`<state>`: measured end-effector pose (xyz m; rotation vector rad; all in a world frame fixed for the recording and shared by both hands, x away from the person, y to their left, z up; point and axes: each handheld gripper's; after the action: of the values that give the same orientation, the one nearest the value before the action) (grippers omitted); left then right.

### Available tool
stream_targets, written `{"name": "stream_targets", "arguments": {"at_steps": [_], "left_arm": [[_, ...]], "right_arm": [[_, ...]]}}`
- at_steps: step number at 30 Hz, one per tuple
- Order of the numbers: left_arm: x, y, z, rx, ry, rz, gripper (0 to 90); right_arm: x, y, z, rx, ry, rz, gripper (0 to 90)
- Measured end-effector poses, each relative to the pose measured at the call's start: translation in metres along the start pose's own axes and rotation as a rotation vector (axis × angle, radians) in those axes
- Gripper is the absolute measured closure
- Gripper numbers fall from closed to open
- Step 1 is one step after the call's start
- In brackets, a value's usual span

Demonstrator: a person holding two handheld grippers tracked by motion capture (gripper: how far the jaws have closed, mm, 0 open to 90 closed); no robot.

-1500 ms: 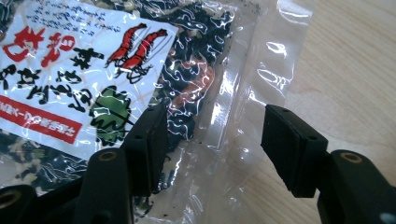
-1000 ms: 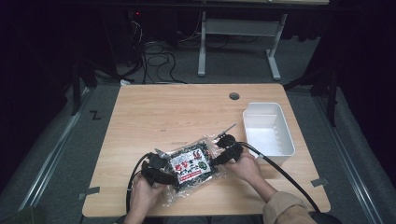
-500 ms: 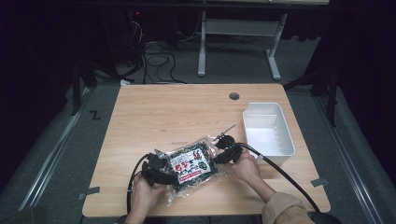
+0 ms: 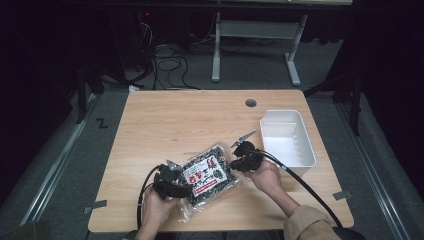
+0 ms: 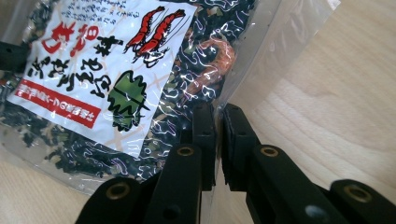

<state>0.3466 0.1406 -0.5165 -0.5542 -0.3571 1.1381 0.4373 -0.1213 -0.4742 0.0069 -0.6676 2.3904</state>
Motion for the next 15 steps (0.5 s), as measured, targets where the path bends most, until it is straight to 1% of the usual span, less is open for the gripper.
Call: {"name": "stream_targets", "arguments": {"at_steps": [1, 2, 3, 4, 5, 6, 7, 8, 9, 10, 13, 14, 15], "left_arm": [[0.0, 0.0, 0.0, 0.0, 0.0, 0.0, 19.2], [0.0, 0.0, 0.0, -0.006, 0.0, -0.001, 19.2], [0.001, 0.0, 0.0, -0.015, 0.006, -0.006, 19.9], [0.0, 0.0, 0.001, -0.011, -0.001, 0.003, 19.9], [0.001, 0.0, 0.001, -0.008, -0.01, -0.006, 21.5], [0.001, 0.0, 0.0, -0.009, -0.007, -0.001, 21.5], [0.001, 0.0, 0.0, -0.012, 0.002, 0.003, 21.7], [0.001, 0.0, 0.001, -0.015, 0.006, 0.004, 21.7], [0.0, 0.0, 0.001, -0.017, 0.006, 0.0, 21.8], [0.0, 0.0, 0.001, -0.017, 0.006, -0.005, 21.8], [0.0, 0.0, 0.001, -0.023, 0.004, -0.008, 22.0], [0.0, 0.0, 0.0, -0.022, 0.005, -0.007, 22.6], [0.0, 0.001, 0.0, -0.015, 0.008, 0.001, 23.2]], "right_arm": [[0.0, 0.0, 0.0, 0.0, 0.0, 0.0, 86.6], [0.0, 0.0, 0.004, -0.008, 0.006, 0.011, 86.8], [-0.001, 0.0, 0.013, -0.015, 0.012, 0.013, 86.9], [-0.001, 0.0, 0.013, -0.015, 0.012, 0.013, 87.2], [-0.001, 0.0, 0.018, -0.018, 0.023, 0.023, 87.5], [-0.003, 0.0, 0.023, -0.019, 0.029, 0.029, 87.8], [-0.006, 0.001, 0.033, -0.03, 0.041, 0.033, 88.3], [-0.006, 0.001, 0.033, -0.03, 0.041, 0.033, 88.3], [-0.008, 0.001, 0.038, -0.035, 0.048, 0.037, 88.6], [-0.01, 0.002, 0.048, -0.05, 0.056, 0.037, 88.9], [-0.011, 0.003, 0.057, -0.06, 0.061, 0.038, 89.3], [-0.012, 0.003, 0.06, -0.068, 0.058, 0.046, 89.4], [-0.012, 0.003, 0.064, -0.074, 0.057, 0.048, 89.5]]}}
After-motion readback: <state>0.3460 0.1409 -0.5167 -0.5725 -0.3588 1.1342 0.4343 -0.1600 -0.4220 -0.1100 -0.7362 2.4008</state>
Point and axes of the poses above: each handheld gripper's, and its own axes: z roughly backward along the jaws, y roughly out of its underside, x roughly to its left, and after that the axes turned 6 degrees about -y, right-handed
